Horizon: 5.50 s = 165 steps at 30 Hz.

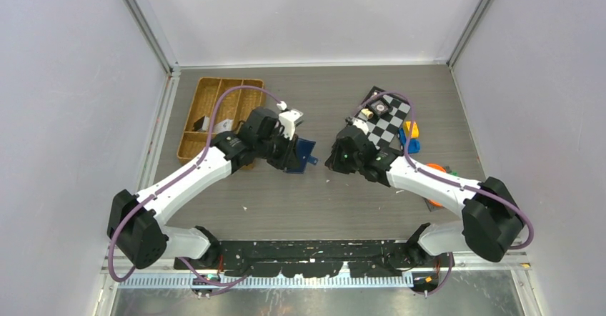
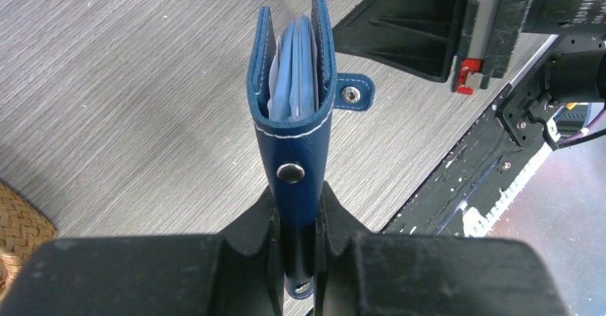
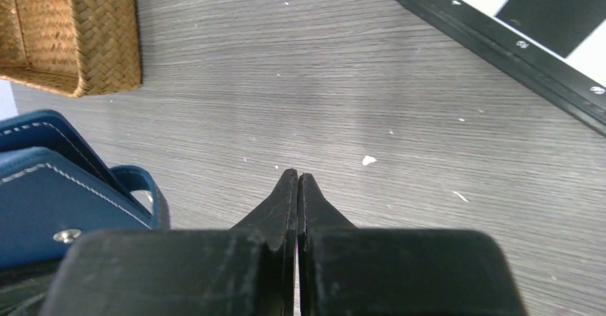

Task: Put the credit cards into the card holder
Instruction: Open the card holder, then place the card holder at the center of the board, then open the card holder at the center of the board.

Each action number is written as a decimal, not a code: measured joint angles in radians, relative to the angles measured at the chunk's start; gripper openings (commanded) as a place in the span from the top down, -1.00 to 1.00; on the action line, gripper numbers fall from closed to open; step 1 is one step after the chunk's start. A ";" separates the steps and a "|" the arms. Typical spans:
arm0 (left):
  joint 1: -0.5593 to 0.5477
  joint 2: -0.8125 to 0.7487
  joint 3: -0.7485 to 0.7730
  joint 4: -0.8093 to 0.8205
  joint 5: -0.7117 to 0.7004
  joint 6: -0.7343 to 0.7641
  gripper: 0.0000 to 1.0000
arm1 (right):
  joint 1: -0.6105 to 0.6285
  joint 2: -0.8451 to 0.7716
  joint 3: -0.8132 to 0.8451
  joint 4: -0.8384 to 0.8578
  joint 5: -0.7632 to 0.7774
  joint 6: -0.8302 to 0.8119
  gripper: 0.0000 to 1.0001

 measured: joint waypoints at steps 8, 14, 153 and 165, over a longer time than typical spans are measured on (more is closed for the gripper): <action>0.003 0.000 0.000 0.001 0.000 -0.012 1.00 | -0.018 -0.178 -0.010 -0.071 0.024 -0.088 -0.12; 0.004 0.006 -0.042 0.059 0.046 -0.111 1.00 | -0.066 -0.327 -0.011 -0.106 -0.078 -0.146 -0.47; -0.285 0.334 -0.065 0.365 -0.295 -0.316 -0.49 | -0.072 -0.412 -0.243 -0.130 -0.147 -0.006 0.99; -0.292 0.334 -0.065 0.329 -0.357 -0.312 -0.20 | -0.072 -0.441 -0.242 -0.148 -0.143 -0.006 0.99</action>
